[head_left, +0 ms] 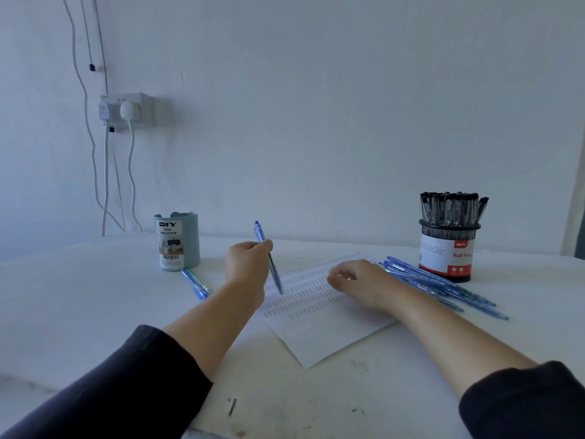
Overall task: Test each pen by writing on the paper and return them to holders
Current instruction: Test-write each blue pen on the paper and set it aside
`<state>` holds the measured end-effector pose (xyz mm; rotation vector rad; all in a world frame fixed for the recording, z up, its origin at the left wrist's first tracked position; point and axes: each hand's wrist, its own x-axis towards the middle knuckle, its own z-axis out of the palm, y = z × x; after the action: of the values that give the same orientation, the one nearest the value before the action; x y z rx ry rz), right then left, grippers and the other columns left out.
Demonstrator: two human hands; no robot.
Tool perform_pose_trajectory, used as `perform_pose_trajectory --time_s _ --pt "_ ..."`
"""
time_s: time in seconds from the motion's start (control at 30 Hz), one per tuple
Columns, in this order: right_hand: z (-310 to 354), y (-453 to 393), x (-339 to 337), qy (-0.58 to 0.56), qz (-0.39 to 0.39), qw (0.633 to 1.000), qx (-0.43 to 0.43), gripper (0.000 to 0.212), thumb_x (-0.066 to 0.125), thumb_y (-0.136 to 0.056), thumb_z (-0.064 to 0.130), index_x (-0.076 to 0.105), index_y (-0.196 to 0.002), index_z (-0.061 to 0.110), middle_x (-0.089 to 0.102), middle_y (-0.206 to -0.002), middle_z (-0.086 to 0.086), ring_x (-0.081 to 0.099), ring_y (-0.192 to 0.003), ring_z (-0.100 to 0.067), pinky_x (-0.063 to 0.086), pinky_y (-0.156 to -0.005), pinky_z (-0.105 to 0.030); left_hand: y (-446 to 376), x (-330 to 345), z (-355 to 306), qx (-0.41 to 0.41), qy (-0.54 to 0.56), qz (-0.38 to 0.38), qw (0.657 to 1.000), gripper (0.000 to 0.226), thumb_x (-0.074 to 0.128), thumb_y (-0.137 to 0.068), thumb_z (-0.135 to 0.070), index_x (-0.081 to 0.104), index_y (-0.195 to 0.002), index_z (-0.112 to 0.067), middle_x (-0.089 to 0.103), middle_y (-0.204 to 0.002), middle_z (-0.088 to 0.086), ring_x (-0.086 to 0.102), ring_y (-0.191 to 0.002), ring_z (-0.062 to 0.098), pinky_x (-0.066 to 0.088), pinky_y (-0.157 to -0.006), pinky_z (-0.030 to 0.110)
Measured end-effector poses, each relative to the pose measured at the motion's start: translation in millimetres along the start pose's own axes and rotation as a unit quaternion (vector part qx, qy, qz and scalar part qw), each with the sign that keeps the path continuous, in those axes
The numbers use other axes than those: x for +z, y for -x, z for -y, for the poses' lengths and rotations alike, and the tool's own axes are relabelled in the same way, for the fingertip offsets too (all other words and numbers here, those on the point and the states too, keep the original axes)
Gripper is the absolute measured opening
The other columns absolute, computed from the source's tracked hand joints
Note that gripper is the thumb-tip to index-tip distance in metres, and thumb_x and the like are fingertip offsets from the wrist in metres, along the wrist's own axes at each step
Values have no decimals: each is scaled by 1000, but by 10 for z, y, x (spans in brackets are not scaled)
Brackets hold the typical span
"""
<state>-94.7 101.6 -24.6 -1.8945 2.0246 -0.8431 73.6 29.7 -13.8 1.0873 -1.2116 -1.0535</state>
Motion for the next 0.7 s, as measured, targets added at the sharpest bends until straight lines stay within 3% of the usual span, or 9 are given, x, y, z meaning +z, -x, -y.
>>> perform_pose_trajectory --time_s 0.07,0.13,0.3,0.4,0.53,0.7 --pt "25 6 2 -22 -23 999 -7 41 48 -96 39 51 -133 21 55 -124 -1 52 -115 -16 38 -93 -28 3 6 -5 8 8 13 1000 8 59 -90 -11 55 -83 -9 39 -64 6 31 -55 17 29 -56 28" --pt "65 15 5 -35 -39 998 -27 46 48 -96 39 44 -138 22 54 -115 5 50 -109 -13 38 -90 -27 44 22 -31 15 13 37 999 5 57 -90 -8 53 -91 -7 51 -65 5 40 -56 16 35 -53 27" --pt "152 28 24 -21 -75 995 -68 48 54 -93 38 42 -137 24 53 -106 8 51 -101 -11 41 -87 -27 128 65 -23 16 -8 102 995 33 59 -87 -3 39 -111 -14 61 -77 7 56 -64 14 46 -54 25" --pt "173 26 31 1 -89 993 -80 35 58 -93 30 54 -126 22 55 -98 8 54 -98 -13 42 -85 -28 147 77 -16 21 -2 126 992 39 63 -87 -4 37 -114 -16 64 -75 7 57 -64 14 46 -55 25" --pt "162 19 23 26 -105 992 -72 10 59 -90 21 67 -96 21 60 -87 7 58 -92 -17 47 -89 -35 147 96 5 27 -1 152 988 43 66 -87 -6 36 -115 -18 68 -75 8 58 -64 16 47 -56 28" --pt "85 3 -66 120 -150 981 -13 14 50 -92 19 63 -93 22 64 -96 5 57 -99 -21 37 -93 -35 145 91 10 25 -21 175 984 43 64 -90 -15 34 -120 -21 68 -88 11 57 -68 17 46 -54 27"
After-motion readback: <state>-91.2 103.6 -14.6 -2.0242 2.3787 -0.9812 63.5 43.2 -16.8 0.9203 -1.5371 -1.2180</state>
